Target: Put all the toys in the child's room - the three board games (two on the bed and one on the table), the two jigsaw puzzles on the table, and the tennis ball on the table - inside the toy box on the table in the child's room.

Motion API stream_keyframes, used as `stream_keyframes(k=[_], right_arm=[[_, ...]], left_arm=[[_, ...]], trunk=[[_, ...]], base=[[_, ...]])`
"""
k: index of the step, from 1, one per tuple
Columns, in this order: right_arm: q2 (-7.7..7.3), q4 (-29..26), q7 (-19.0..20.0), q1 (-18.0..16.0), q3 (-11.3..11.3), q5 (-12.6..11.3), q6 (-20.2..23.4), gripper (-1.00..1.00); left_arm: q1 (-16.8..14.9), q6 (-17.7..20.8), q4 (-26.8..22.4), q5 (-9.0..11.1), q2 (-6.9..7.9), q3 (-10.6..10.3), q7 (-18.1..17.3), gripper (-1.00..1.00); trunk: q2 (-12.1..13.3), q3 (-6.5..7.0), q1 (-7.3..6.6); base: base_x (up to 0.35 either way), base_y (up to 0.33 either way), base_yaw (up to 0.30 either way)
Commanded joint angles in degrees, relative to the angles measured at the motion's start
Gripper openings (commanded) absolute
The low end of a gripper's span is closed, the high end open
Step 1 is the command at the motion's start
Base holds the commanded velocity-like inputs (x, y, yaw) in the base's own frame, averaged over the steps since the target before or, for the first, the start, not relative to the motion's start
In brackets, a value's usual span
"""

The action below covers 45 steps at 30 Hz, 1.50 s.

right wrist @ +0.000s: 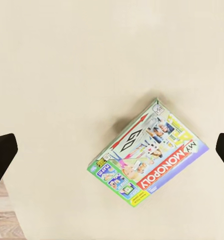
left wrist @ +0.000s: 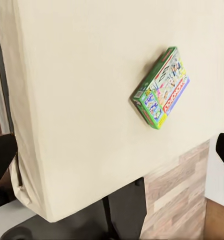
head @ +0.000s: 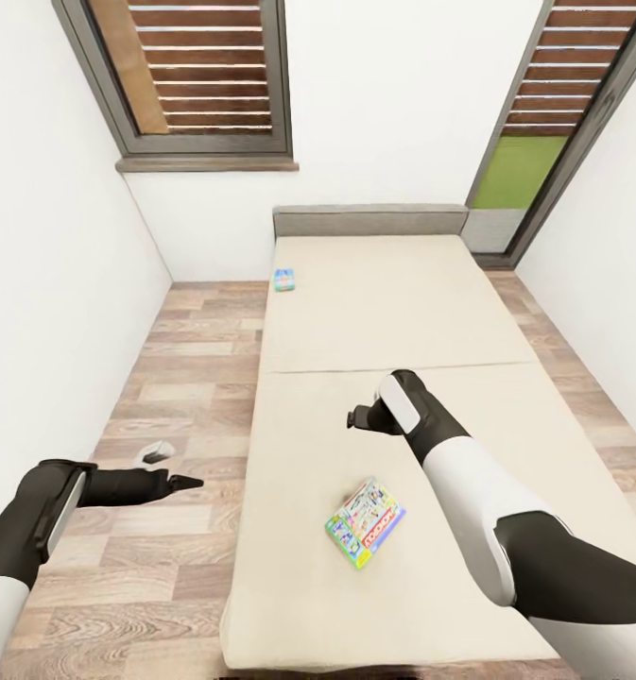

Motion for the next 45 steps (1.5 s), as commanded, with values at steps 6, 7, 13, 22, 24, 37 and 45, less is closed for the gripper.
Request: stream_keyframes(k=[6,7,13,22,24,37,45], right_arm=[[-0.15,0.1,-1.2,-1.1,0.3,-0.7,0.1,1.00],[-0.14,0.2,-1.2,-1.2,0.3,-0.7,0.1,1.00],[-0.10,0.5,-1.4,-1.6,0.3,-0.7,0.1,1.00],[-0.09,0.6,-1.3,-1.7,0.3,-0.7,0.1,1.00],[-0.09,0.6,-1.3,-1.7,0.3,-0.7,0.0,1.00],[-0.13,0.6,-1.3,-1.7,0.3,-0.7,-0.1,1.00],[-0.17,0.6,-1.3,-1.6,0.3,-0.7,-0.2,1.00]], left_arm=[[0.0,0.4,0.0,-0.5,0.46,0.1,-3.8,1.00],[0.0,0.4,0.0,-0.5,0.48,0.1,-3.9,1.00],[0.0,0.4,0.0,-0.2,0.53,0.1,-4.8,1.00],[0.0,0.4,0.0,-0.2,1.03,0.1,-9.4,1.00],[0.0,0.4,0.0,-0.2,1.76,0.1,-11.6,1.00],[0.0,0.4,0.1,-0.2,3.58,0.2,-16.4,1.00],[0.0,0.4,0.1,0.0,5.77,0.2,-17.9,1.00]], trunk=[[-0.1,-0.64,0.02],[-0.1,-0.73,0.02],[-0.1,-1.30,0.02],[-0.1,-2.15,0.02],[-0.1,-2.33,0.02],[-0.1,-3.56,0.02],[-0.1,-4.31,0.02]], base=[[0.000,0.000,0.000],[0.000,0.000,0.000],[0.000,0.000,0.000],[0.000,0.000,0.000],[0.000,0.000,0.000],[0.000,0.000,0.000],[0.000,0.000,0.000]])
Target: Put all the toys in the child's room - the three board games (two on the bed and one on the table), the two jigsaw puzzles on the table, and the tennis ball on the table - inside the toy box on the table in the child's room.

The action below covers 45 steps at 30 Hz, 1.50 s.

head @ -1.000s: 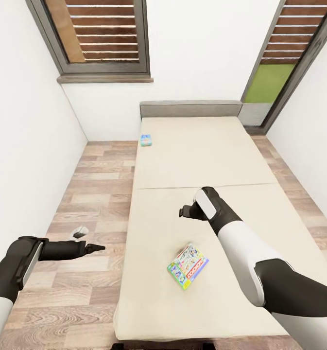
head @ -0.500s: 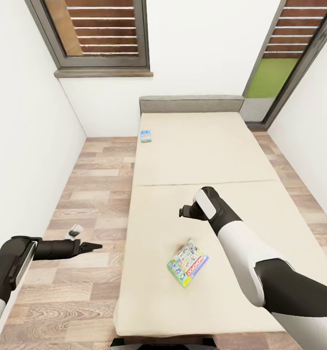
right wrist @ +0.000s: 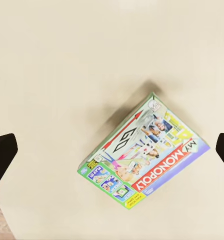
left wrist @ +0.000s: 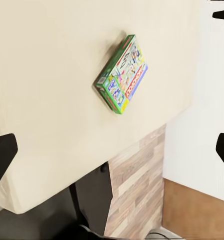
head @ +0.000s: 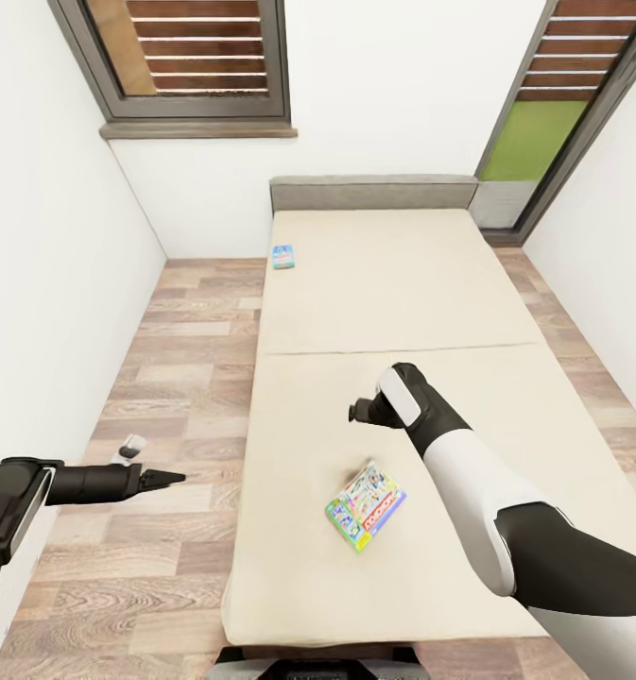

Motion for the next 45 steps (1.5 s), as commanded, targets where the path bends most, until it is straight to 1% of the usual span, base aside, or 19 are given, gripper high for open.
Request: stream_keyframes(k=[1,3,4,7,13,24,45], right_arm=[[-0.03,0.0,-0.5,0.0,0.3,-0.6,0.1,1.00],[-0.03,0.0,-0.5,0.0,0.3,-0.6,0.0,1.00],[-0.03,0.0,-0.5,0.0,0.3,-0.6,0.0,1.00],[-0.04,0.0,-0.5,0.0,0.3,-0.6,-0.1,1.00],[-0.04,0.0,-0.5,0.0,0.3,-0.5,0.0,1.00],[-0.07,-0.1,-0.5,-0.1,0.2,-0.4,0.2,1.00],[-0.48,-0.6,-0.5,-1.3,0.1,-0.3,0.5,1.00]], left_arm=[[0.0,0.6,0.0,-0.3,0.15,0.1,-1.0,1.00],[0.0,0.6,0.0,-0.3,0.43,0.1,-2.3,1.00],[0.0,0.6,0.0,-0.3,0.75,0.1,-3.7,1.00],[0.0,0.6,0.0,-0.4,1.21,0.1,-6.2,1.00],[0.0,0.5,0.0,-0.4,1.50,0.1,-7.9,1.00],[0.0,0.5,0.0,-0.4,1.85,0.1,-8.3,1.00],[0.0,0.5,0.0,-0.3,1.89,0.1,-8.4,1.00]], trunk=[[-0.1,-0.16,0.02],[-0.1,-0.35,0.02],[-0.1,-0.44,0.02],[-0.1,-0.73,0.02],[-0.1,-1.29,0.02],[-0.1,-2.33,0.02],[-0.1,-4.31,0.02]], base=[[0.000,0.000,0.000],[0.000,0.000,0.000],[0.000,0.000,0.000],[0.000,0.000,0.000],[0.000,0.000,0.000],[0.000,0.000,0.000],[0.000,0.000,0.000]])
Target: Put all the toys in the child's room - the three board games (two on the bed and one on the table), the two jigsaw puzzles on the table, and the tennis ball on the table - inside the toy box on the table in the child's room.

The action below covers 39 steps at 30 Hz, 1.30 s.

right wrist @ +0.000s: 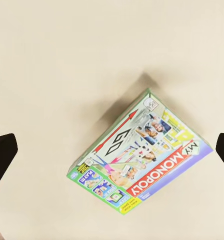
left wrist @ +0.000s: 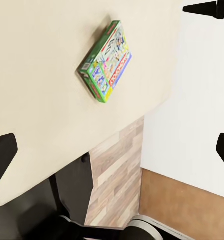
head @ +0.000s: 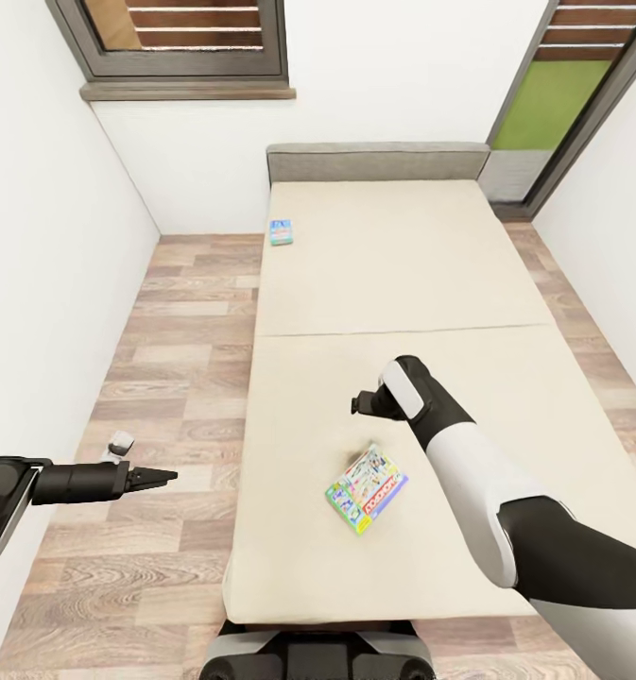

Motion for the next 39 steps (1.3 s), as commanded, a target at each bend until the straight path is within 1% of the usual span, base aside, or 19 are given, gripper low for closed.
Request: stream_keyframes(k=[1,13,19,22,26,29,30,34,39], right_arm=[[-0.03,0.0,-0.5,-0.2,0.2,-0.6,0.1,1.00],[-0.02,-0.1,-0.5,-0.5,0.2,-0.6,1.1,1.00],[-0.02,-0.2,-0.5,-1.2,0.2,-0.6,1.4,1.00],[-0.02,-0.1,-0.6,-1.5,0.2,-0.6,1.4,1.00],[-0.02,-0.1,-0.6,-1.8,0.2,-0.6,1.4,1.00],[-0.05,-0.1,-0.6,-2.3,0.2,-0.6,1.4,1.00],[-0.07,-0.1,-0.6,-2.5,0.2,-0.6,1.5,1.00],[-0.10,-0.1,-0.6,-3.3,0.2,-0.6,2.2,1.00],[-0.11,-0.1,-0.6,-4.1,0.2,-0.6,3.2,1.00]], left_arm=[[0.0,0.6,0.0,-0.3,0.00,0.0,-0.4,1.00],[0.0,0.7,0.0,-0.3,0.03,0.1,-0.4,1.00],[0.0,0.7,0.0,-0.2,0.02,0.7,-0.4,1.00],[0.0,0.7,0.0,-0.2,0.05,0.8,-0.8,1.00],[0.0,0.7,0.0,-0.3,0.09,0.9,-2.3,1.00],[0.0,0.7,0.0,-0.3,0.58,0.9,-3.8,1.00],[0.0,0.7,0.0,-0.3,0.96,1.0,-4.6,1.00],[0.0,0.7,0.0,-0.3,1.83,1.4,-4.7,1.00],[0.0,0.7,0.0,-0.3,2.50,1.9,-4.7,1.00]], trunk=[[-0.1,-0.16,0.02],[-0.1,-1.29,0.02],[-0.1,-1.85,0.02],[-0.1,-2.13,0.02],[-0.1,-2.51,0.02],[-0.1,-2.79,0.02],[-0.1,-2.89,0.02],[-0.1,-3.26,0.02],[-0.1,-3.73,0.02]], base=[[0.000,0.000,0.000],[0.000,0.000,0.000],[0.000,0.000,0.000],[0.000,0.000,0.000],[0.000,0.000,0.000],[0.000,0.000,0.000],[0.000,0.000,0.000],[0.000,0.000,0.000],[0.000,0.000,0.000]])
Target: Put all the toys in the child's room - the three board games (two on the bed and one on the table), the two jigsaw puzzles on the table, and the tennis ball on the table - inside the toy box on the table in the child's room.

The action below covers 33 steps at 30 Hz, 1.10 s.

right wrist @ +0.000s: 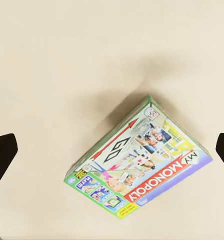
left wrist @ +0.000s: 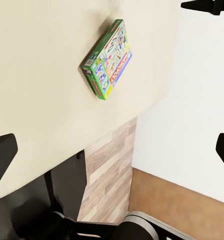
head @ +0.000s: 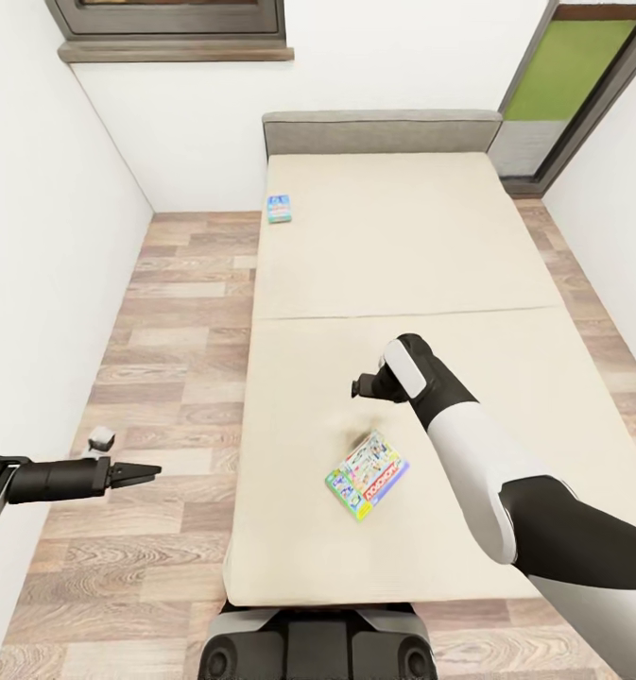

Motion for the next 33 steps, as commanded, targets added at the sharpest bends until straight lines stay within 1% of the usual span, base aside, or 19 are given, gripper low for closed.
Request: stream_keyframes(k=[1,13,20,27,33], right_arm=[[-0.03,0.0,-0.6,-0.2,0.2,-0.6,0.3,1.00],[-0.02,-0.1,-0.6,-0.6,0.1,-0.7,0.6,1.00],[0.02,-0.1,-0.6,-1.0,0.2,-0.7,0.7,1.00],[-0.03,-0.1,-0.6,-1.1,0.3,-0.7,0.8,1.00],[-0.03,-0.1,-0.6,-1.1,0.4,-0.6,0.8,1.00]], left_arm=[[0.0,0.6,0.0,-0.3,0.12,0.1,-0.3,1.00],[0.0,0.6,0.0,-0.2,0.53,0.3,-0.3,1.00],[0.0,0.6,0.0,-0.2,0.84,1.3,-0.3,1.00],[0.0,0.6,0.0,-0.3,0.93,2.8,-0.3,1.00],[0.0,0.6,0.0,-0.3,0.93,3.1,-0.3,1.00]], trunk=[[-0.1,-0.15,0.02],[-0.1,-1.28,0.02],[-0.1,-1.94,0.02],[-0.1,-2.60,0.02],[-0.1,-3.17,0.02]], base=[[0.000,0.000,0.000],[0.000,0.000,0.000],[0.000,0.000,0.000],[0.000,0.000,0.000],[0.000,0.000,0.000]])
